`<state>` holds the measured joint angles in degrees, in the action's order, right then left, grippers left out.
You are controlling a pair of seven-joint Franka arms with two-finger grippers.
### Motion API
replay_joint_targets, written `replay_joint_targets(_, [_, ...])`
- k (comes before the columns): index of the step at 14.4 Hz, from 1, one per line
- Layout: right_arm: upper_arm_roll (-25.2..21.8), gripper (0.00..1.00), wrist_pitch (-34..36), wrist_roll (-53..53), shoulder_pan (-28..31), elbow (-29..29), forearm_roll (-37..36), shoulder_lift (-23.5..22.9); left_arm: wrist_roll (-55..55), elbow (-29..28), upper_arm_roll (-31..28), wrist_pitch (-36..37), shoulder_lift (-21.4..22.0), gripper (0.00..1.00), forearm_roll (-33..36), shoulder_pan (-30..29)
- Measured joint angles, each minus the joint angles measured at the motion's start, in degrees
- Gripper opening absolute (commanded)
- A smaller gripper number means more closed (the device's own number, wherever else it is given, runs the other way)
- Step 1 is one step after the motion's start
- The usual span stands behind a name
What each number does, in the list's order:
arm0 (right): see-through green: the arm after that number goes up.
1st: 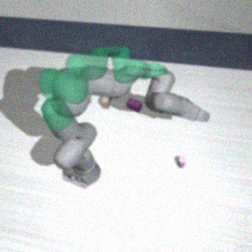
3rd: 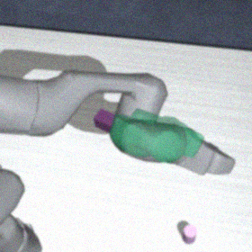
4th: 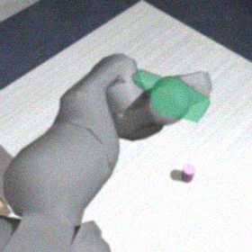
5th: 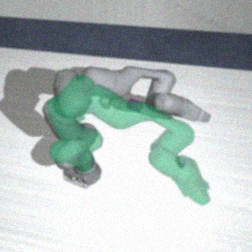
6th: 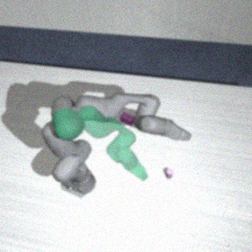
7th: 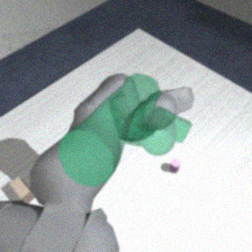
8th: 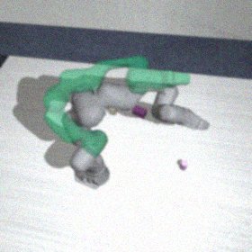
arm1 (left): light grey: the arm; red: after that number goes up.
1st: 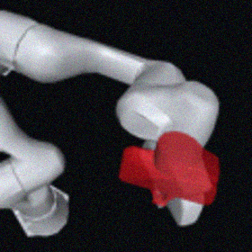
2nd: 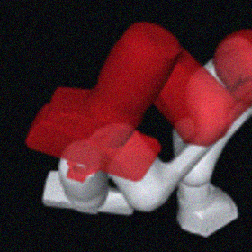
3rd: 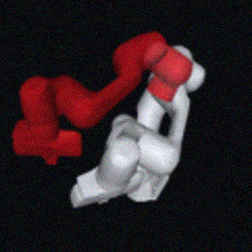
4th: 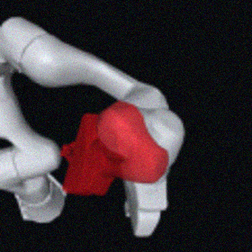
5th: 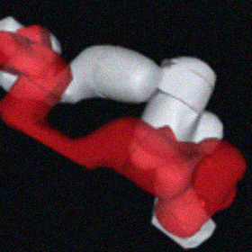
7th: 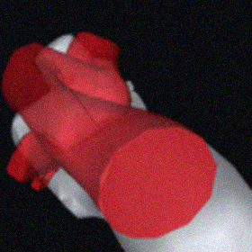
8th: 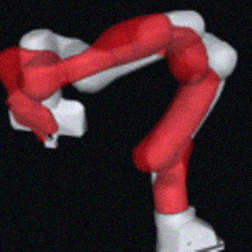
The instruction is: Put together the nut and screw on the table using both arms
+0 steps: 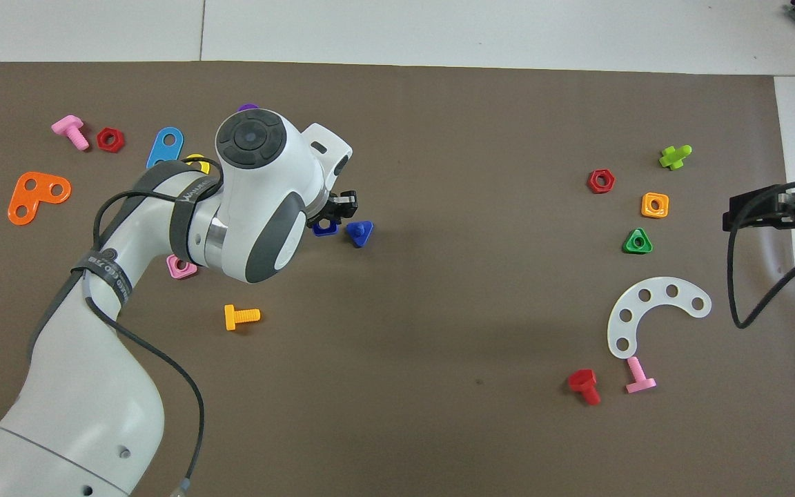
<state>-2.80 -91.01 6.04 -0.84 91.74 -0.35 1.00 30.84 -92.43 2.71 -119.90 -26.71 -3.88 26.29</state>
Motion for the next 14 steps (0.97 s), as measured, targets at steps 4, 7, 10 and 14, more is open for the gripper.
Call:
replay_joint_targets(4, [0.00,1.00,0.00,0.00,0.00,0.00,0.00,0.00,2.03,0.56,-0.01,0.21,-0.78,0.10,-1.08,1.21])
replay_joint_targets(7, [0.00,1.00,0.07,0.00,0.00,0.04,0.00,0.00,3.15,0.90,-0.01,0.22,-0.79,0.10,-1.72,1.71])
replay_joint_targets(10, [0.00,1.00,1.36,0.00,-0.18,0.05,0.00,0.00,3.70,1.64,0.02,0.19,-0.83,0.10,-2.08,2.18])
replay_joint_targets(14, [-3.35,1.00,1.52,0.00,-3.98,0.05,0.01,0.05,3.93,1.86,0.02,-0.23,-1.63,0.10,-2.10,2.78])
